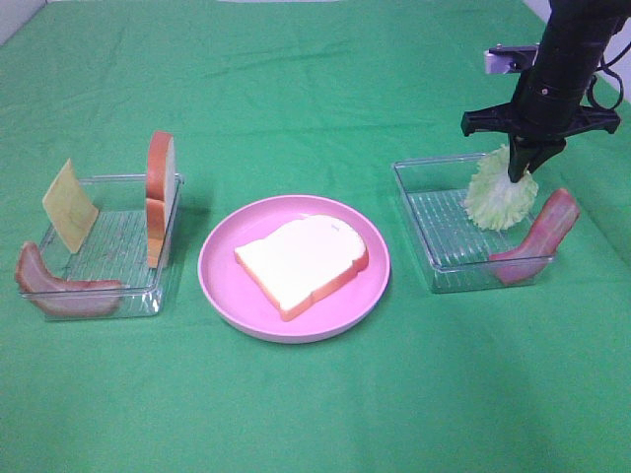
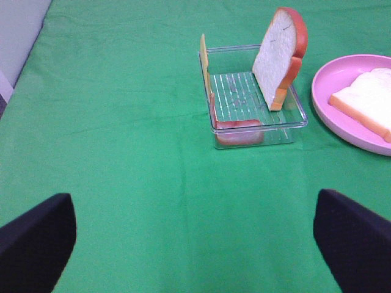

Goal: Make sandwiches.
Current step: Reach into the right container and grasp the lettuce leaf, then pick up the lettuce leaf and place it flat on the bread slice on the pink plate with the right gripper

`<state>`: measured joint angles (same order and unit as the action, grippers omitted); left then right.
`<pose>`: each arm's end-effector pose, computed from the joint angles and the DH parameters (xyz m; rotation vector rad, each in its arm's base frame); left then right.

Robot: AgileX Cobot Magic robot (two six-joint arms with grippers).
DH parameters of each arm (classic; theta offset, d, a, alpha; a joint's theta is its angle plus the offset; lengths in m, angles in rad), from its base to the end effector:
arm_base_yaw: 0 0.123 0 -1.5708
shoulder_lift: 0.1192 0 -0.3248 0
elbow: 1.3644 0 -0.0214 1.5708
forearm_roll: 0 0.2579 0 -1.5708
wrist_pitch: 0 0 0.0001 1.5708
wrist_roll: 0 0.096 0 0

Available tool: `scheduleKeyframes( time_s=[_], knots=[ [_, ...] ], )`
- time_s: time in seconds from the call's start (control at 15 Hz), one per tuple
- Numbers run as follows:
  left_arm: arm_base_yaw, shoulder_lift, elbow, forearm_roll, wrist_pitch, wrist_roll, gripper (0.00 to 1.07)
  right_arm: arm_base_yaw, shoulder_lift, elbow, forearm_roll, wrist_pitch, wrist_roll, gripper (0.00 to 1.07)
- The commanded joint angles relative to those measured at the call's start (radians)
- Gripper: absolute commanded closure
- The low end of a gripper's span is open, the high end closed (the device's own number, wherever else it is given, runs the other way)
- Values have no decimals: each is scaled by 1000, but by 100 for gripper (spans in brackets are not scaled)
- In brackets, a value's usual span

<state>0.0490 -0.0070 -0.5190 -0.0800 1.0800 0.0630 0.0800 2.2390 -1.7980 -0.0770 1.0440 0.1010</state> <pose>-0.0383 -0.0087 0.2822 0.0201 2.0350 -0.0252 0.4949 0.0333 0.1886 -0.0177 2.9620 -0.0800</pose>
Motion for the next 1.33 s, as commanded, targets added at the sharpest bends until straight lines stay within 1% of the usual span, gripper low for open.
scheduleKeyframes(
  time_s=[0.07, 0.27, 0.33, 0.6, 0.8, 0.93, 1.0, 1.27, 1.33],
  knots=[
    [5, -2, 1, -5, -1, 0, 7, 3, -14, 0, -3, 16, -16, 104],
    [5, -2, 1, -5, -1, 0, 7, 3, -58, 0, 28, 24, -20, 104],
    [5, -2, 1, -5, -1, 0, 7, 3, -83, 0, 56, 26, -22, 104],
    [5, -2, 1, -5, -1, 0, 7, 9, -194, 0, 233, 33, -101, 104],
    [5, -2, 1, -5, -1, 0, 7, 53, -255, 0, 289, 48, -134, 104],
    [5, -2, 1, -5, -1, 0, 7, 121, -281, 0, 317, 63, -156, 104],
    [5, -2, 1, -5, -1, 0, 7, 214, -285, 0, 317, 76, -156, 104],
    [5, -2, 1, -5, -1, 0, 7, 405, -285, 0, 317, 71, -156, 104],
    [5, -2, 1, -5, -1, 0, 7, 426, -285, 0, 317, 71, -156, 104]
  ],
)
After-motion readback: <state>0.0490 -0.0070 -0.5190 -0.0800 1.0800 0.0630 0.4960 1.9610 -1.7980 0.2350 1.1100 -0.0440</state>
